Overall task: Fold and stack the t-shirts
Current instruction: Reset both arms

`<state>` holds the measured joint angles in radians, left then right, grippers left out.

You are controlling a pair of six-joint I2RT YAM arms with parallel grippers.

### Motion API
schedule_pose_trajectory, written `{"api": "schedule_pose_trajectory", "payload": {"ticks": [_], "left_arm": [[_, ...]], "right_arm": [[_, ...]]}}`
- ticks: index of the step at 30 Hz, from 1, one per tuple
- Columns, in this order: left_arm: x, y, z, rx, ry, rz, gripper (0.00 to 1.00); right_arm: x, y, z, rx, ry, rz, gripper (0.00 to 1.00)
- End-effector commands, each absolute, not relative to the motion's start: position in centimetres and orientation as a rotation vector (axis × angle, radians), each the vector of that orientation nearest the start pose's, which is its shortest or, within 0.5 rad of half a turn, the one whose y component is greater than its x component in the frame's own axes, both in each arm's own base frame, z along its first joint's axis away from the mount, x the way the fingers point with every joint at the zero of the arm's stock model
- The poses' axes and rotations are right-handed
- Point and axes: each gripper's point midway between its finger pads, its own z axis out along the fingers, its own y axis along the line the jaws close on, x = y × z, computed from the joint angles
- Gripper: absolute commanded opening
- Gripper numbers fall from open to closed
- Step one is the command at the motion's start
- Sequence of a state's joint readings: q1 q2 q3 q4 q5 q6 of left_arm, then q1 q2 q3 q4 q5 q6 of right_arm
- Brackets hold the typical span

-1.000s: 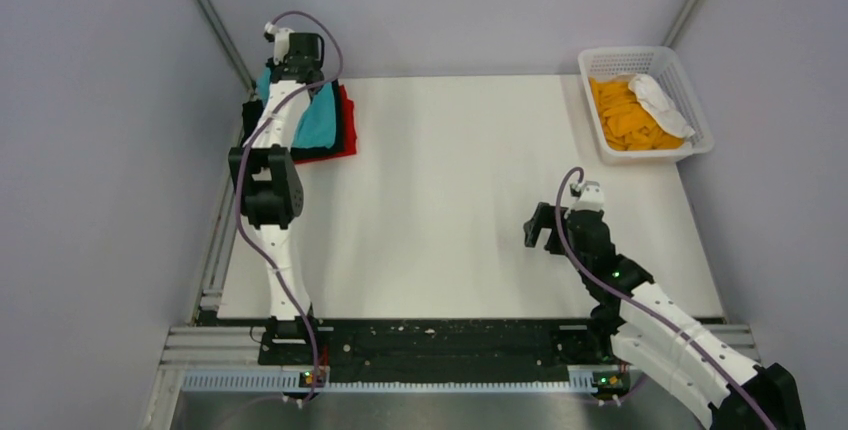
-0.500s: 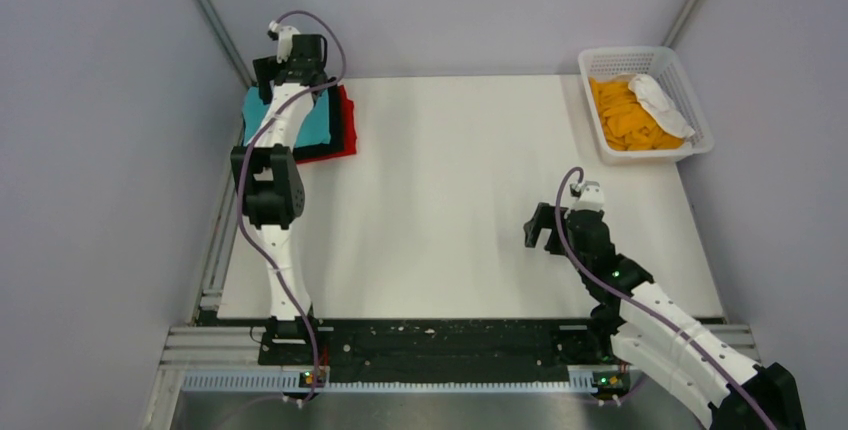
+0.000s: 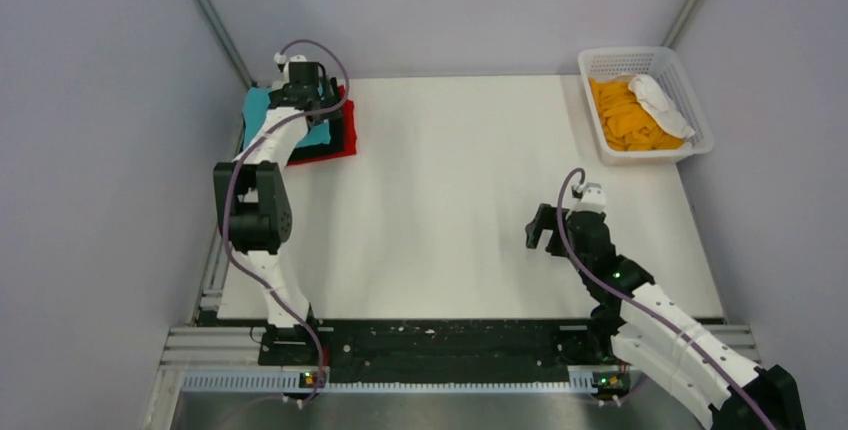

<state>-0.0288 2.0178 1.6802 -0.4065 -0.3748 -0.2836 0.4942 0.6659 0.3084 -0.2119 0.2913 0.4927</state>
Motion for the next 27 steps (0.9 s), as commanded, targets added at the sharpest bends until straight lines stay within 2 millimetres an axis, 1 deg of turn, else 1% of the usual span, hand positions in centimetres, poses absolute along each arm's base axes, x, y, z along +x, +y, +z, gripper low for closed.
{"api": "schedule_pose_trajectory", "payload": {"ticks": [1,2,3,4,5,8,9,10,11,13,14,16,18,21,27], "left_arm": [[52.9,-0.4,25.5,-0.48,1.89,-0.109,0.99],[52.1,-1.1,26.2,-0.493,1.871,-0.151,0.98],[51.2,-1.9,26.4,-0.496,1.866,-0.2,0.98],[50.0,-3.2,26.7,-0.485,1.873,-0.259,0.99],[48.5,-4.5,26.6,-0.467,1.89,-0.309,0.99],[43.6,-7.4,25.1,-0.422,1.885,-0.342,0.99],[41.7,-8.4,24.5,-0.395,1.885,-0.346,0.99],[39.7,-9.2,23.3,-0.377,1.903,-0.352,0.99],[37.7,-10.3,22.9,-0.354,1.901,-0.38,0.99],[33.9,-11.7,21.0,-0.323,1.91,-0.441,0.99],[32.0,-12.1,19.4,-0.306,1.92,-0.466,0.99],[29.5,-12.0,17.9,-0.312,1.91,-0.5,0.99],[28.0,-11.0,16.8,-0.343,1.894,-0.501,0.99],[26.8,-9.9,16.6,-0.387,1.849,-0.499,0.99],[26.6,-10.6,16.9,-0.357,1.842,-0.547,0.99]], "right_arm": [[24.5,8.7,9.9,0.223,2.066,0.268,0.99],[24.5,8.7,9.9,0.225,2.064,0.265,0.99],[24.5,8.6,10.1,0.229,2.06,0.264,0.99],[24.6,8.6,10.2,0.229,2.059,0.262,0.99],[24.6,8.5,10.3,0.231,2.059,0.258,0.99],[24.4,8.3,10.3,0.246,2.063,0.252,0.99],[24.3,8.2,10.2,0.253,2.063,0.253,0.99],[24.3,8.2,10.1,0.258,2.063,0.249,0.99],[24.2,8.1,10.2,0.263,2.062,0.246,0.99],[24.2,7.8,10.3,0.275,2.055,0.238,0.99],[24.2,7.8,10.3,0.278,2.053,0.235,0.99],[24.1,7.6,10.1,0.288,2.046,0.237,0.99],[24.1,7.7,10.0,0.296,2.03,0.255,0.99],[24.0,8.3,10.5,0.278,2.025,0.295,0.99],[23.6,8.8,11.3,0.26,2.005,0.352,0.99]]}}
